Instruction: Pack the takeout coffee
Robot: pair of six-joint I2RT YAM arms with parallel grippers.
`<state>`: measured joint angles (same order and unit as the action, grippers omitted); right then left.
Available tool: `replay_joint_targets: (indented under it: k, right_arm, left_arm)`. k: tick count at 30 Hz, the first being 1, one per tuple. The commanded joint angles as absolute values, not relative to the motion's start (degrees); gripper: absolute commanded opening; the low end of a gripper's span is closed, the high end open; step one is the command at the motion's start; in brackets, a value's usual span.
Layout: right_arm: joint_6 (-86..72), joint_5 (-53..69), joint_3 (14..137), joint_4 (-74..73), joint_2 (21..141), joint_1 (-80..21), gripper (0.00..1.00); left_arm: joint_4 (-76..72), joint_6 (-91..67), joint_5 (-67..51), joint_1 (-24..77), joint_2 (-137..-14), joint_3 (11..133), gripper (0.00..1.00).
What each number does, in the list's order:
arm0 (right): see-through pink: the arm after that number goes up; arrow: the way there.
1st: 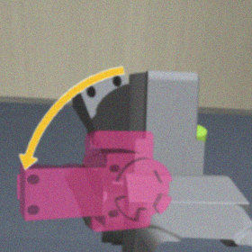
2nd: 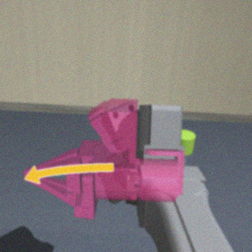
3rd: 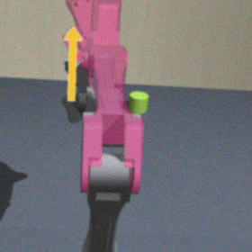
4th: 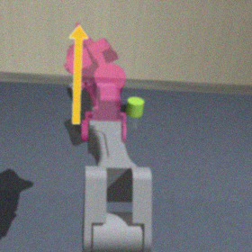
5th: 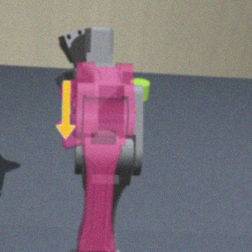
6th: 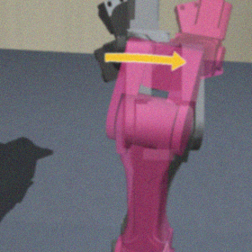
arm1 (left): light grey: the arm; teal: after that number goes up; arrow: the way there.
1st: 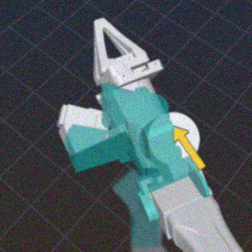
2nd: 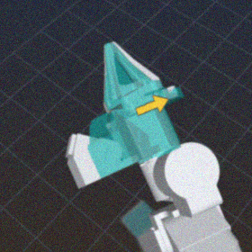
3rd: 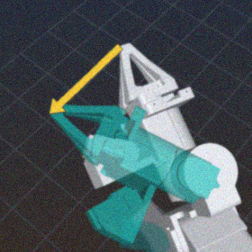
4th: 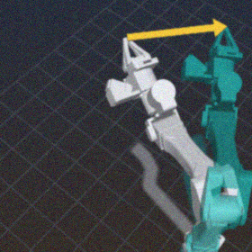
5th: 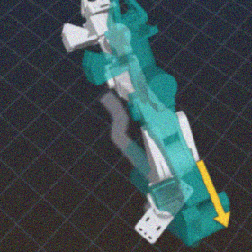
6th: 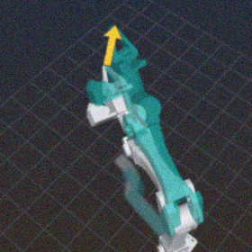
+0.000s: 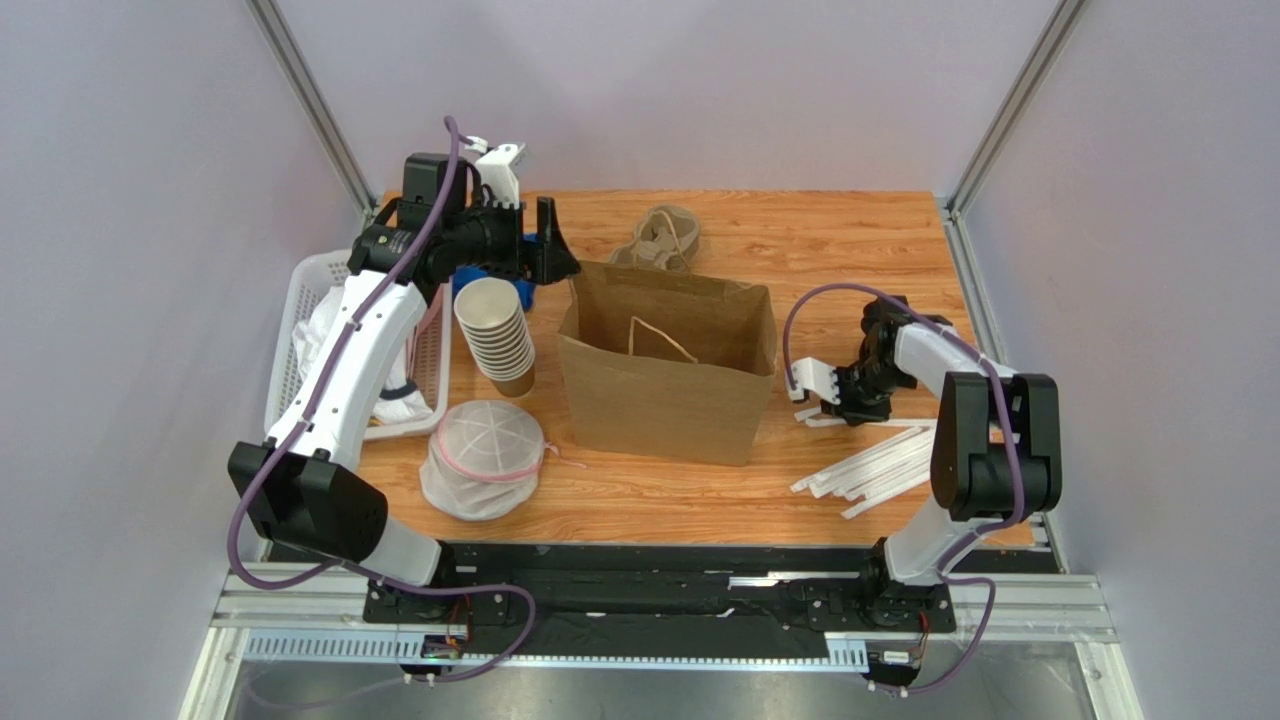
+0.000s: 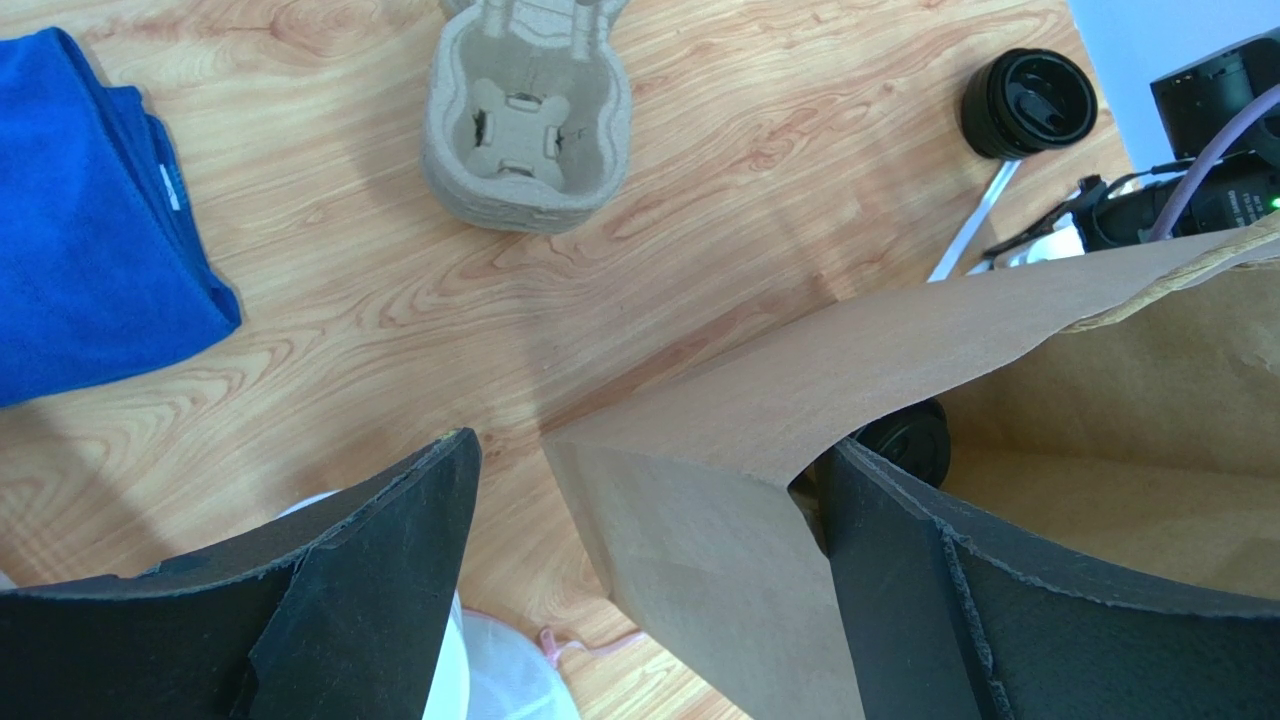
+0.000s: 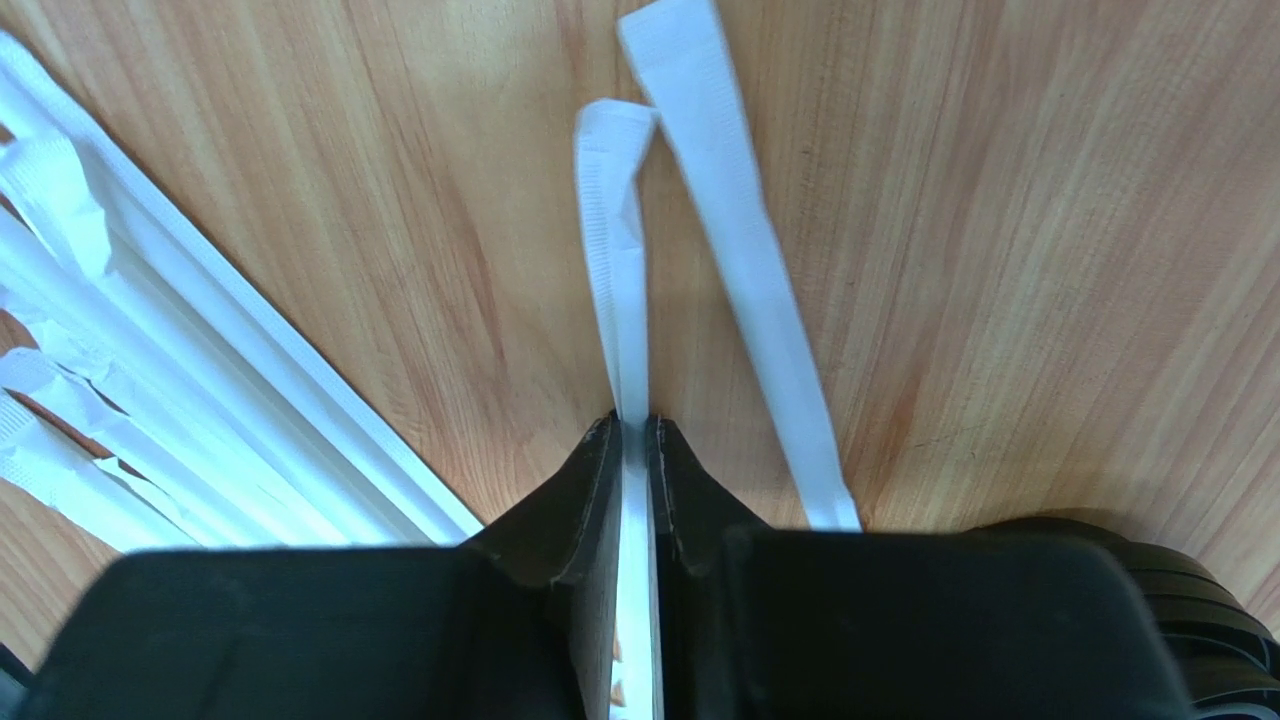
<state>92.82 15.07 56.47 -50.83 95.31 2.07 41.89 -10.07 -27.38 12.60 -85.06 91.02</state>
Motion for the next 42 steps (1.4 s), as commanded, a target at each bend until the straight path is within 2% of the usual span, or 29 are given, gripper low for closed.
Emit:
replay_joint_targets:
  k: [1,4,9,17,19,23,24,26,27,31,33,38,42]
  right_arm:
    - [94.4,15.2,54.5,-43.9,95.0,2.3,0.09]
    - [94.4,14.9,54.8,-44.1,93.1,2.3,0.00]
    - [94.0,15.5,58.9,-48.6,88.9,3.0,0.00]
    - [86.6,20.5,79.1,-65.4,81.4,3.1,0.00]
    - [79.6,22.2,83.4,-67.4,78.2,3.0,0.00]
    - [61.7,29.2,98.8,-69.5,76.4,2.4,0.00]
    - [55.1,29.4,106.7,-70.1,76.9,0.5,0.00]
    - [47.8,29.0,114.2,-71.0,77.9,-3.0,0.00]
    - [44.7,28.9,123.1,-71.2,78.7,-6.6,0.00]
    - [28.8,26.1,141.4,-70.2,84.1,-19.7,0.00]
    - [25.0,25.3,141.3,-67.8,83.8,-25.3,0.00]
    - [13.1,28.6,130.2,-54.9,80.5,-31.4,0.00]
    - [10.5,29.2,123.9,-47.6,80.7,-38.1,0.00]
  left_arm:
    - [43.9,-8.5,-27.4,12.1,-84.2,91.3,0.90]
    - [43.7,-8.0,-27.5,12.1,-84.1,91.6,0.90]
    - [42.5,-7.9,-28.4,12.1,-84.0,91.8,0.90]
    - [40.6,-7.4,-27.5,12.1,-81.8,90.8,0.90]
    - [40.6,-6.9,-27.0,11.8,-81.0,90.4,0.91]
    - [39.3,-7.8,-26.5,10.5,-78.8,87.9,0.91]
    - [38.6,-7.9,-26.5,10.5,-78.5,87.5,0.91]
    - [38.1,-6.8,-26.0,10.3,-78.1,87.6,0.91]
    - [37.7,-6.2,-25.8,10.3,-78.2,88.0,0.91]
    - [38.6,-4.7,-25.3,10.1,-79.3,91.0,0.92]
    - [39.6,-4.4,-25.9,10.1,-79.3,91.4,0.92]
    - [39.6,-3.8,-26.0,10.0,-76.8,90.4,0.93]
    - [38.6,-4.7,-25.9,10.0,-75.3,89.3,0.94]
